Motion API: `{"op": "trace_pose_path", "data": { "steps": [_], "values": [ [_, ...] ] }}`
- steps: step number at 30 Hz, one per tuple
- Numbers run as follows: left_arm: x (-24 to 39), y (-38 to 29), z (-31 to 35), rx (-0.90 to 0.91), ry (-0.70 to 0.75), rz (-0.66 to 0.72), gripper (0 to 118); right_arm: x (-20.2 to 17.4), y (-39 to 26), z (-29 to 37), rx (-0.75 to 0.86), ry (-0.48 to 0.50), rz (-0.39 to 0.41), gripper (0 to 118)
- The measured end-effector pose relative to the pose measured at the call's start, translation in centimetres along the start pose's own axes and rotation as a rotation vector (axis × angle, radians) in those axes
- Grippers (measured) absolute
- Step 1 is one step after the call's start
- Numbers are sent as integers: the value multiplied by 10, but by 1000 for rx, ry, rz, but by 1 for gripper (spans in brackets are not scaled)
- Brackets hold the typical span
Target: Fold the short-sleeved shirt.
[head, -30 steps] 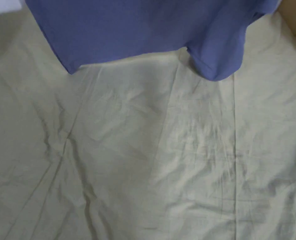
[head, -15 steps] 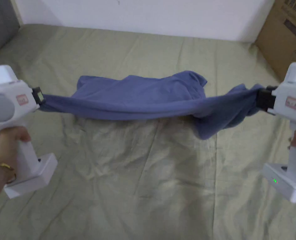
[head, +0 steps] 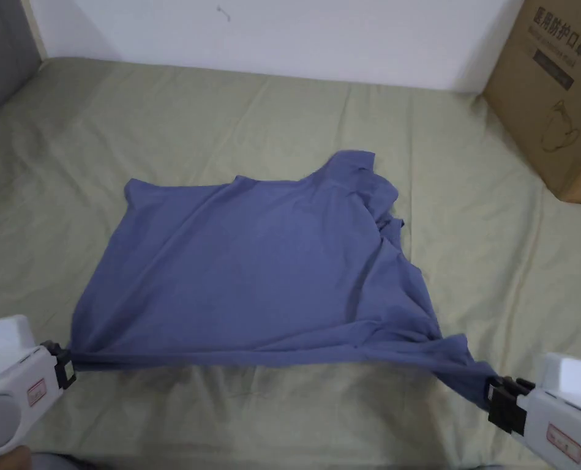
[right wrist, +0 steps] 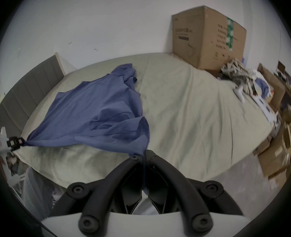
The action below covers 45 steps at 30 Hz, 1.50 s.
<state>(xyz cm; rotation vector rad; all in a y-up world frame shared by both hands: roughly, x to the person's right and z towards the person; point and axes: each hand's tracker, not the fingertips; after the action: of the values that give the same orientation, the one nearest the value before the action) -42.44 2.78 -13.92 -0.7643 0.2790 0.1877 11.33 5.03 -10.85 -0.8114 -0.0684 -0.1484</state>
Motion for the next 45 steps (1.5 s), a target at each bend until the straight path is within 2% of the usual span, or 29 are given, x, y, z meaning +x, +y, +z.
{"op": "trace_pose_path", "data": {
  "steps": [2,6,7,8,9,10,11,12,13,14,17,24,26,28,30,31,32,33,34,35,45],
  "values": [
    [-6,-4,-1,-25,20,16,0,6,-14,1,-37,29,-43,1],
    [-13,-7,-6,-53,29,61,1,4,-29,-1,-70,22,5,1],
    [-12,-7,-7,-60,30,59,8,4,-29,-3,-80,26,13,1],
    [-11,-6,-7,-66,39,48,23,2,-29,-4,-82,28,11,1],
    [-8,-6,-7,-79,69,29,42,2,-28,-5,-80,29,4,4],
    [-8,-3,-5,-74,79,29,70,2,-24,-5,-83,30,2,14],
    [-11,0,-4,-70,103,38,101,3,-20,-5,-89,35,2,45],
    [-15,4,-2,-58,102,58,114,2,-16,-3,-84,32,3,75],
    [-18,9,2,-27,87,96,118,1,-9,-1,-79,25,15,97],
    [-19,14,8,15,77,124,118,1,-2,2,-74,17,39,104],
    [-15,36,27,123,19,138,118,-7,22,25,86,4,96,105],
    [45,59,58,340,-32,-48,118,-41,60,56,402,4,94,107],
    [60,57,62,375,-41,-100,118,-49,61,58,446,-13,113,108],
    [73,53,64,403,-34,-168,110,-55,62,57,443,-20,99,105],
    [79,48,65,426,-34,-204,68,-59,59,61,475,13,72,88],
    [81,46,66,428,-31,-194,43,-61,58,64,482,27,73,70],
    [83,45,66,428,-32,-188,20,-60,57,63,491,32,76,33],
    [82,44,66,427,-45,-172,9,-63,57,63,506,23,91,3],
    [82,44,67,430,-79,-147,1,-65,56,63,519,14,100,0],
    [82,42,69,435,-98,-138,0,-68,56,64,529,16,107,0],
    [83,42,77,444,-130,-168,0,-74,57,61,513,63,103,0]
  ]
}}
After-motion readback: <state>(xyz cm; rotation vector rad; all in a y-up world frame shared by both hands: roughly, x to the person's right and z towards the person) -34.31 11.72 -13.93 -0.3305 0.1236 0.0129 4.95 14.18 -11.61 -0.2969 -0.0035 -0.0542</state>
